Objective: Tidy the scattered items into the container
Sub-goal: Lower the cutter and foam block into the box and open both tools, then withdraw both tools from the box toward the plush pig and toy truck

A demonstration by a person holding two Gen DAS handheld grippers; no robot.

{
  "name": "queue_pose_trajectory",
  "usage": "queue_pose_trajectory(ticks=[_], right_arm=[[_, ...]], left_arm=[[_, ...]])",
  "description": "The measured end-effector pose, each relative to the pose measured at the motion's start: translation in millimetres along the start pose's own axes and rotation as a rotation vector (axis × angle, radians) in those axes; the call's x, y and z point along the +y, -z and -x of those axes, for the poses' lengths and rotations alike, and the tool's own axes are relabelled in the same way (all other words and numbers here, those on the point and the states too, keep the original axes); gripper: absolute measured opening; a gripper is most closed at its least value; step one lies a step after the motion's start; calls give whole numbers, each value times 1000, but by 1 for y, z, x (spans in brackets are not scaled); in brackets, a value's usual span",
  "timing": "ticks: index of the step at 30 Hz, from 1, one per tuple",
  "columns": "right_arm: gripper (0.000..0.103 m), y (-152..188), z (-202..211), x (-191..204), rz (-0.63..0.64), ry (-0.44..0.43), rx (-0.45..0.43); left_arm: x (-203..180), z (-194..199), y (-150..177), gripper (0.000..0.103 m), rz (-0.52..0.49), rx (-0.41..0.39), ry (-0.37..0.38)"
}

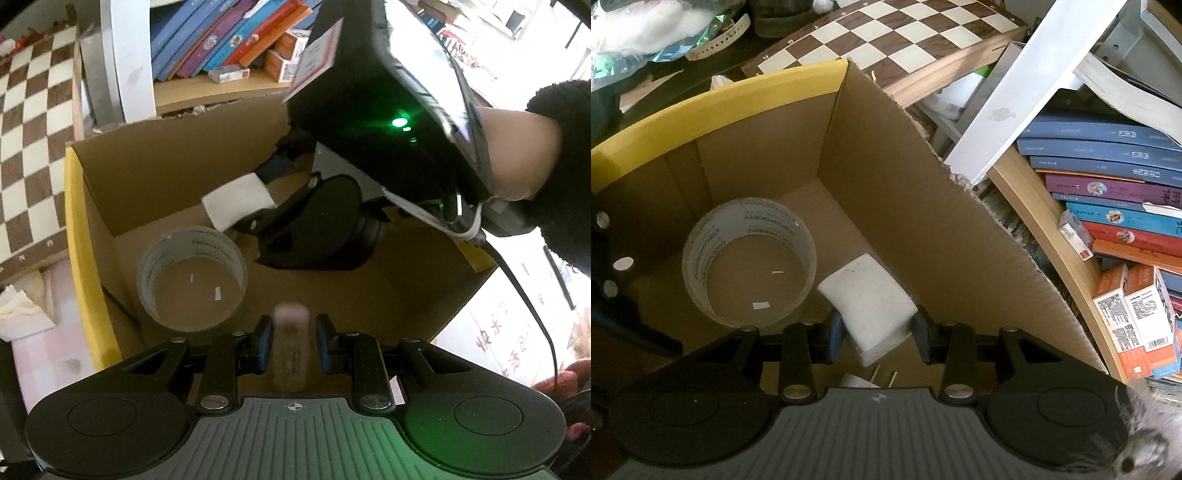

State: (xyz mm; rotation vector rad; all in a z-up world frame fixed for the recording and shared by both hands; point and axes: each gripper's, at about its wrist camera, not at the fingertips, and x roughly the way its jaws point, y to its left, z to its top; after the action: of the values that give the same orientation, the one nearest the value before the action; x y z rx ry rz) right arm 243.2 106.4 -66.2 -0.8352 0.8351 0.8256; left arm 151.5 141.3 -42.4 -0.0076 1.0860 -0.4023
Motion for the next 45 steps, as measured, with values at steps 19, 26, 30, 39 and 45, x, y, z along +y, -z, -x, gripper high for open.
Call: queue_pose_trajectory(ticks=[19, 26, 30, 39, 45], right_arm=[[54, 14, 47, -14, -141, 67, -97], [61, 27, 86, -16, -232, 109, -182], [64, 35, 110, -14, -269, 128, -232], [69, 57, 161, 4, -335, 142, -328], [74, 77, 192, 17, -367, 145, -379]], left_arm=[[-22, 39, 7, 55, 27, -147, -91], [-36, 55, 18, 72, 29, -215, -159], [-44, 64, 24, 75, 30, -246, -186], [-63, 85, 39, 81, 24, -326, -252], [-70, 94, 47, 82, 44, -376, -273]])
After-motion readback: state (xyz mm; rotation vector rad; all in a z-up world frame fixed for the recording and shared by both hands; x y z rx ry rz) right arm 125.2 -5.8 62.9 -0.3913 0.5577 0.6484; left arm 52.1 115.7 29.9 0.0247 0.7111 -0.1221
